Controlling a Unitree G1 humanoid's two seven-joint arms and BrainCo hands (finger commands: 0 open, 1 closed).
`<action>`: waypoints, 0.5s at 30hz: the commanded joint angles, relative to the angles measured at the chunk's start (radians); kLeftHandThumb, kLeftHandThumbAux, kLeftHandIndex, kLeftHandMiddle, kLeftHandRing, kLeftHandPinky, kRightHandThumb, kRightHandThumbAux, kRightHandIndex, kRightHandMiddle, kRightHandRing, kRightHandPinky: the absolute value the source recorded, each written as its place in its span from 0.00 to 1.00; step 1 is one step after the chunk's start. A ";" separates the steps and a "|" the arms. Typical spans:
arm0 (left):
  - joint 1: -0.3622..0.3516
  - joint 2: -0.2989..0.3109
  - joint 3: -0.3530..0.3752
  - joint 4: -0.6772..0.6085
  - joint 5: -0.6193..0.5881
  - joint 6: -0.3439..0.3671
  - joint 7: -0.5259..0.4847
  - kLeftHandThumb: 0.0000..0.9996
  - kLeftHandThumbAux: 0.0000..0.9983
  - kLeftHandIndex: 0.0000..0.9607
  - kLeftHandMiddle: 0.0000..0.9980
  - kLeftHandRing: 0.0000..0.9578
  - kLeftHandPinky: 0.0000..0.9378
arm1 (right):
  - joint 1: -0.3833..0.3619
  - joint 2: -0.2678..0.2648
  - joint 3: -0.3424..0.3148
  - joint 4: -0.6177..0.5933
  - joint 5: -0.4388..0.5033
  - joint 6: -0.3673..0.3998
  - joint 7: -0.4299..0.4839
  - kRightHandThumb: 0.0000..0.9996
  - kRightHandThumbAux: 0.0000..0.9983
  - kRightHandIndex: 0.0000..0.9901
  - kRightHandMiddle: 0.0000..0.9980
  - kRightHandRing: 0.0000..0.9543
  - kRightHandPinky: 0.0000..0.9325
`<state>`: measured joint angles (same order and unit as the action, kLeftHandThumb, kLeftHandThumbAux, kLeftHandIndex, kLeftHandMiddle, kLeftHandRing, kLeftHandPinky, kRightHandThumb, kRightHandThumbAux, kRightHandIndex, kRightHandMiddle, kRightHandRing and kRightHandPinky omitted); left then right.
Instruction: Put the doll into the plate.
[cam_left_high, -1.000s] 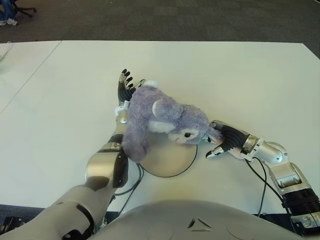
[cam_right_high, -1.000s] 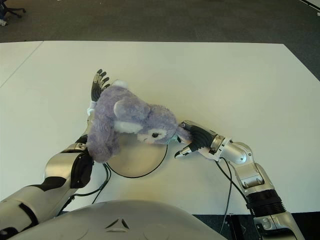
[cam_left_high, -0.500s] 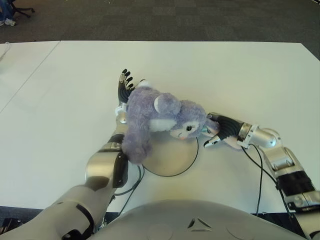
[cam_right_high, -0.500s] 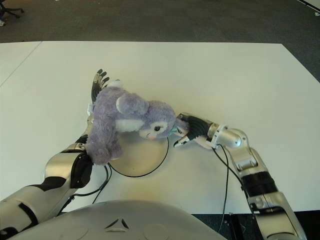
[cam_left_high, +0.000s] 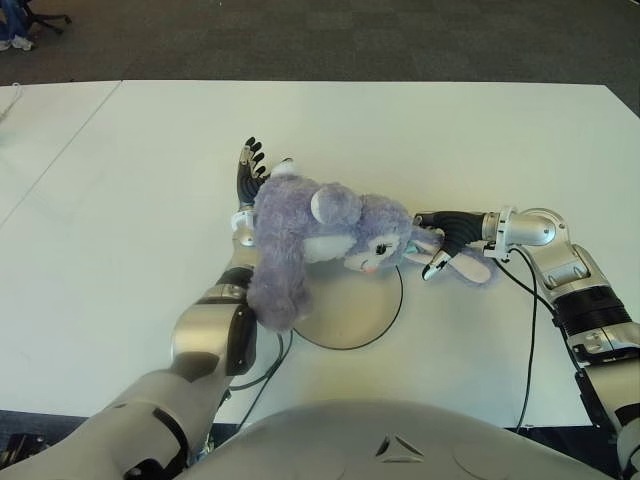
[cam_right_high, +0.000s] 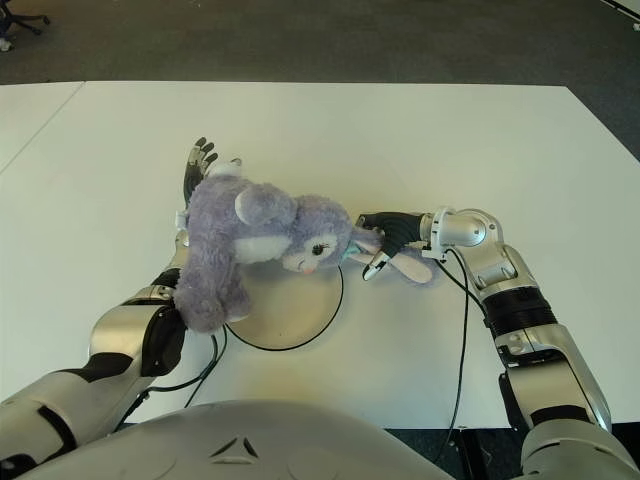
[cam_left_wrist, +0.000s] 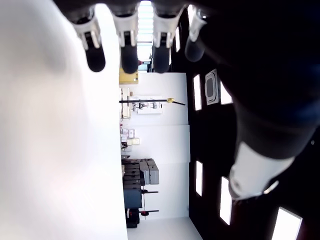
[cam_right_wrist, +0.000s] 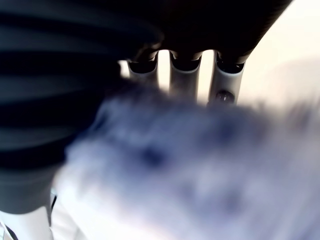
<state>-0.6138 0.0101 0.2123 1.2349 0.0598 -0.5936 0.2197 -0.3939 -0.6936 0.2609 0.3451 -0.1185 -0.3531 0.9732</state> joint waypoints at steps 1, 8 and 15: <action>0.143 -0.036 -0.003 0.104 0.001 0.101 0.006 0.02 0.74 0.06 0.12 0.14 0.17 | -0.031 -0.013 0.025 0.056 -0.041 -0.051 0.013 0.00 0.74 0.34 0.44 0.46 0.44; 0.139 -0.040 0.001 0.103 -0.005 0.108 -0.001 0.02 0.74 0.05 0.11 0.13 0.15 | -0.052 -0.012 0.036 0.083 -0.089 -0.046 -0.005 0.00 0.72 0.26 0.38 0.42 0.41; 0.139 -0.041 0.002 0.102 -0.006 0.108 -0.004 0.03 0.75 0.05 0.11 0.13 0.15 | -0.078 0.000 0.044 0.128 -0.120 -0.022 -0.030 0.00 0.74 0.25 0.37 0.42 0.40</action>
<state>-0.6141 0.0094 0.2143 1.2350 0.0585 -0.5935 0.2197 -0.4624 -0.6956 0.2884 0.4356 -0.2013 -0.3992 0.9504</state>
